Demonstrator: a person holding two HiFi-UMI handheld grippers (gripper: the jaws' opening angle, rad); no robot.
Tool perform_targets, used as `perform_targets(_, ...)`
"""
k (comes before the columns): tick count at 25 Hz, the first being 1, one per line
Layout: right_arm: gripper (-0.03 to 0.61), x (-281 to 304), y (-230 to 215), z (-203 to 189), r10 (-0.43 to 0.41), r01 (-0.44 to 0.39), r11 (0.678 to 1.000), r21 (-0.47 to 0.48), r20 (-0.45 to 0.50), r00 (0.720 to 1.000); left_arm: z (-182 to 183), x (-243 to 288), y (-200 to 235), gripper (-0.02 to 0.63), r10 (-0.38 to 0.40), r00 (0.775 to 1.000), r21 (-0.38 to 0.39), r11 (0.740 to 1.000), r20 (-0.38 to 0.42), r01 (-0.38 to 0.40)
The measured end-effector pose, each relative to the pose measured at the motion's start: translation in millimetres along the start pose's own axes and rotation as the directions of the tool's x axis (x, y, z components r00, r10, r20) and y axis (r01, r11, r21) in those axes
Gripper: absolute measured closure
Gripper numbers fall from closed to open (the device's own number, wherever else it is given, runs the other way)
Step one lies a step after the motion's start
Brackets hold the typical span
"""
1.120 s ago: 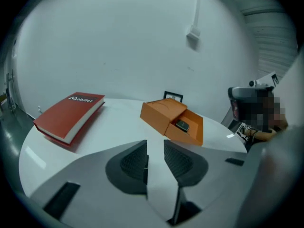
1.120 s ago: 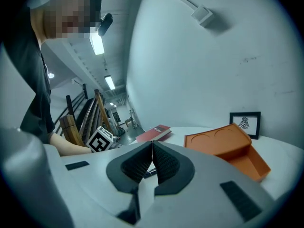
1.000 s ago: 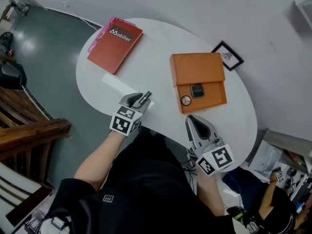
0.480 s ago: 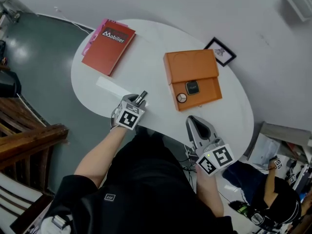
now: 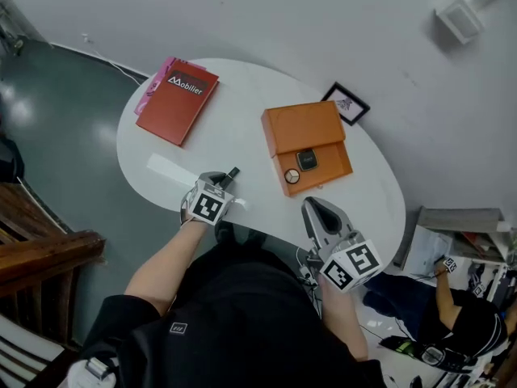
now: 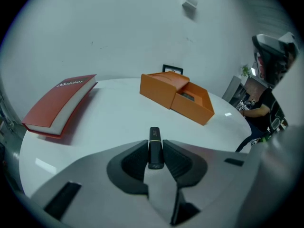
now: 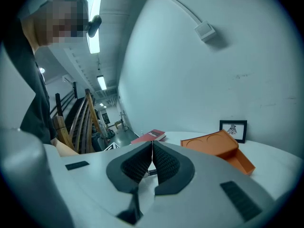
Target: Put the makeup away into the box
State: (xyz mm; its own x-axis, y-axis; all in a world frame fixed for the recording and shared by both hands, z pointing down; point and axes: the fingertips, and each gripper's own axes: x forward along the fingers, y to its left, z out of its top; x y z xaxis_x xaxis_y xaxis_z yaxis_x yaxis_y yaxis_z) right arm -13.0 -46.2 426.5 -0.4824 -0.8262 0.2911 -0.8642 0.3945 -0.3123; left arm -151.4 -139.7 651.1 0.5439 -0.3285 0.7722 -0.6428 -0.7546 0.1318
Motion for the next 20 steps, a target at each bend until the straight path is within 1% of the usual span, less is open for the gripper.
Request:
perform_targets(2,0.543,0,4,4,-0.011,0.011,1.000,-0.012,0.008,1.000,10,-11,-2,0.511,-0.017,0.999,0.006,1.000,0.041,0.016)
perform_targets(6,0.543,-5,4,13,-0.019,0.021,0.999,-0.050,0.021,1.000,29,-28,-4,0.512,-0.026,0.995,0.002,1.000,0.093,0.026)
perform_targets(11,0.543,-23,-20,29,-0.032,0.036,0.997,-0.062,0.060,0.998,66,-52,-24,0.512,-0.023,0.984,0.011,1.000,0.178,0.022)
perform_targets(16,0.543,-51,-65,39,-0.006,0.013,0.997,-0.076,0.092,0.996,111,-54,-69,0.512,-0.008,0.974,0.037,0.999,0.227,0.000)
perform_targets(20,0.543,-99,-114,38,-0.001,0.007,0.998,-0.056,0.103,0.995,144,-38,-123,0.511,-0.002,0.969,0.006,1.000,0.247,0.000)
